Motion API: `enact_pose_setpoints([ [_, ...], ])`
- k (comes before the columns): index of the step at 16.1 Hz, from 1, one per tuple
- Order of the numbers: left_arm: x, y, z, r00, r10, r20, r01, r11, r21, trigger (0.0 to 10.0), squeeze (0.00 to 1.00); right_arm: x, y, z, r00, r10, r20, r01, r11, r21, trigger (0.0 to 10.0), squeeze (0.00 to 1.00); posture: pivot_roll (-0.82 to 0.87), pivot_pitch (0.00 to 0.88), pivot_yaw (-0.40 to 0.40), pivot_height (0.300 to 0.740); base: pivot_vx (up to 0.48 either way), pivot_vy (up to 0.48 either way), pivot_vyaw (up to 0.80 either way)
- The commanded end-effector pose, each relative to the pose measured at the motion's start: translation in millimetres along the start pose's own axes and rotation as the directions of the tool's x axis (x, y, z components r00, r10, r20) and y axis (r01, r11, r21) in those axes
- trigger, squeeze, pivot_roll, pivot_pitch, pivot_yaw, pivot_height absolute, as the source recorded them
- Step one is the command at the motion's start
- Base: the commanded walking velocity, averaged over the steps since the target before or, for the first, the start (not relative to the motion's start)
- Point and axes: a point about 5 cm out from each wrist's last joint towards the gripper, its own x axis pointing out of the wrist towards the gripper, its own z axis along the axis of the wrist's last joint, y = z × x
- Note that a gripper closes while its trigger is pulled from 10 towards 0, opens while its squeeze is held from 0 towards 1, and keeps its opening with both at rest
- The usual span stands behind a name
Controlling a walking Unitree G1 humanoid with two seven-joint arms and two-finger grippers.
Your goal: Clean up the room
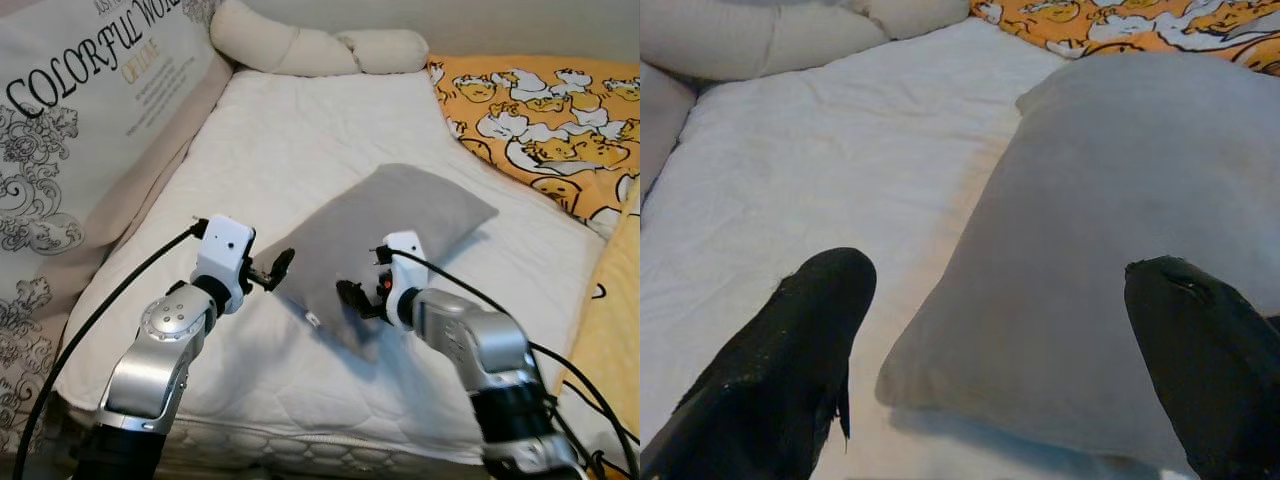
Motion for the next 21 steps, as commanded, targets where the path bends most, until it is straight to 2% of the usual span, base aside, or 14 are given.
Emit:
enact_pose_setpoints([
  [1,-1.9,1.3,0,1.000,-0.006,0.002,0.006,1.000,0.006,10.0,0.00,0.1,-7.6,6,0.998,-0.052,0.039,0.052,0.999,0.018,10.0,0.00,0.00,0.000,0.014,0.740,0.000,0.000,0.00],
  [3,-4.1,2.9,-1,1.000,-0.008,0.000,0.008,1.000,0.007,10.0,0.00,-5.3,-13.0,18,0.991,-0.066,0.112,0.051,0.990,0.128,10.0,0.00,0.00,0.000,0.014,0.740,0.000,0.000,0.00],
  [5,-4.7,3.2,-2,1.000,-0.015,-0.007,0.015,1.000,0.011,10.0,0.00,-7.6,-17.5,15,0.996,-0.055,0.075,0.046,0.991,0.123,10.0,0.00,-0.01,0.000,0.020,0.740,0.000,0.000,0.00],
  [6,-4.2,2.6,-1,0.999,-0.033,-0.012,0.034,0.999,0.020,10.0,0.00,-12.9,-8.6,12,1.000,0.022,0.018,-0.022,0.999,-0.039,10.0,0.00,-0.01,0.000,0.022,0.740,0.000,0.000,0.00],
  [7,-4.3,2.6,-1,0.999,-0.039,-0.012,0.039,0.999,0.022,10.0,0.00,-16.4,-4.3,11,0.999,0.042,0.001,-0.041,0.991,-0.130,10.0,0.00,-0.01,0.000,0.025,0.740,0.000,0.000,0.00],
  [9,-4.9,3.0,-1,0.999,-0.042,-0.012,0.042,0.999,0.024,10.0,0.00,-20.2,-2.1,10,0.999,0.049,-0.019,-0.052,0.980,-0.191,10.0,0.00,-0.01,0.000,0.025,0.740,0.000,0.000,0.00],
  [11,-5.4,4.7,-1,0.999,-0.046,-0.017,0.047,0.998,0.032,10.0,0.00,-27.6,3.0,5,0.993,0.062,-0.104,-0.089,0.956,-0.281,10.0,0.00,-0.02,0.000,0.024,0.740,0.000,0.000,0.00],
  [12,-5.2,4.8,-2,0.999,-0.049,-0.019,0.049,0.998,0.035,10.0,0.00,-24.2,2.5,-2,0.988,0.019,-0.151,-0.069,0.941,-0.330,10.0,0.00,-0.02,0.000,0.026,0.740,0.000,0.000,0.00],
  [13,-5.0,4.5,-2,0.998,-0.052,-0.021,0.053,0.998,0.038,10.0,0.00,-20.6,1.9,-4,0.987,-0.004,-0.163,-0.052,0.939,-0.340,10.0,0.00,-0.02,0.000,0.026,0.740,0.000,0.000,0.00],
  [14,-3.8,4.0,-1,0.998,-0.062,-0.023,0.063,0.997,0.046,10.0,0.00,-8.0,-0.2,-9,0.983,-0.069,-0.173,-0.002,0.926,-0.378,8.2,0.00,-0.02,0.000,0.027,0.740,0.000,0.000,0.00],
  [15,-3.5,4.0,-1,0.998,-0.063,-0.023,0.064,0.997,0.049,10.0,0.00,-3.4,-0.3,-9,0.981,-0.090,-0.172,0.012,0.913,-0.407,3.0,0.00,-0.02,0.000,0.027,0.740,0.000,0.000,0.00],
  [16,-3.4,4.4,-1,0.998,-0.062,-0.023,0.063,0.997,0.052,10.0,0.00,-0.8,1.0,-9,0.980,-0.089,-0.175,0.010,0.913,-0.409,0.0,0.00,-0.01,0.000,0.023,0.740,0.000,0.000,0.00],
  [21,-5.4,7.3,-1,0.998,-0.050,-0.028,0.052,0.997,0.061,10.0,0.00,11.0,5.6,-8,0.978,-0.098,-0.186,0.005,0.894,-0.447,0.0,0.00,0.00,0.000,0.016,0.740,0.000,0.000,0.00],
])
